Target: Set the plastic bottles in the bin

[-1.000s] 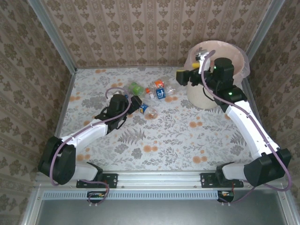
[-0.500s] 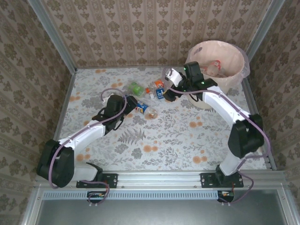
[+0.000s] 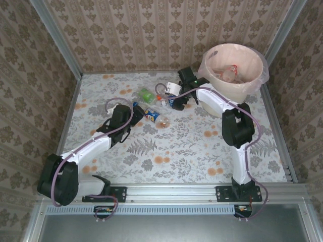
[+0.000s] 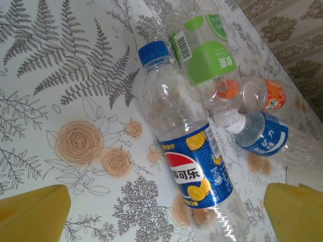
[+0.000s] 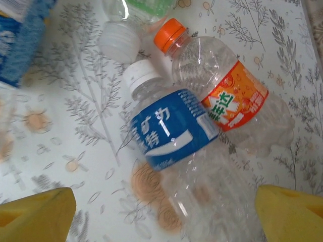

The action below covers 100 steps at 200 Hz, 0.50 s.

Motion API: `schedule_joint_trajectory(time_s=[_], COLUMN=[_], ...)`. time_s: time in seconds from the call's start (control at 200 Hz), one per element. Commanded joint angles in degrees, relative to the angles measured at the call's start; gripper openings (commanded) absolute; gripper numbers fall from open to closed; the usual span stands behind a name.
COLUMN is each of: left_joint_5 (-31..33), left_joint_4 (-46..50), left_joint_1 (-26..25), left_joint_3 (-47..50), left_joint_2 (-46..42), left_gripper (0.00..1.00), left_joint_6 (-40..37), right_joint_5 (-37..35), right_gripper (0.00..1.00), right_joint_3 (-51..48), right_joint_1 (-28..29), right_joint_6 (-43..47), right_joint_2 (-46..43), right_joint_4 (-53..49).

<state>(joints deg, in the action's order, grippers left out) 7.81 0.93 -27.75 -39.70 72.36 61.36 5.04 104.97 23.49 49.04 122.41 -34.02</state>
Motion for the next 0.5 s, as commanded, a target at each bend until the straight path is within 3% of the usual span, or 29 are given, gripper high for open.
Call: schedule_joint_trajectory(time_s=[0.0, 0.23, 0.495], left_joint_5=[0.9, 0.8, 0.2], left_joint_4=[1.3, 1.7, 1.4], left_joint_1=[0.6, 1.1, 1.3], left_joint_3=[0.6, 0.9, 1.1], left_joint_2=[-1.1, -1.3, -0.8], left_gripper=[1.0, 1.0, 1.0], left_joint_6=[0.9, 1.1, 1.2], right_joint_5=[-5.4, -7.6, -3.3], right_gripper=[0.94, 0.94, 0.81], right_joint_3=[5.4, 8.7, 6.8], right_joint_1=[0.1, 0.5, 0.6], right_joint_6=[4.0, 7.0, 3.3], right_joint_2=[5.2, 10.9, 10.1], right_joint_4=[-3.6, -7.5, -10.7])
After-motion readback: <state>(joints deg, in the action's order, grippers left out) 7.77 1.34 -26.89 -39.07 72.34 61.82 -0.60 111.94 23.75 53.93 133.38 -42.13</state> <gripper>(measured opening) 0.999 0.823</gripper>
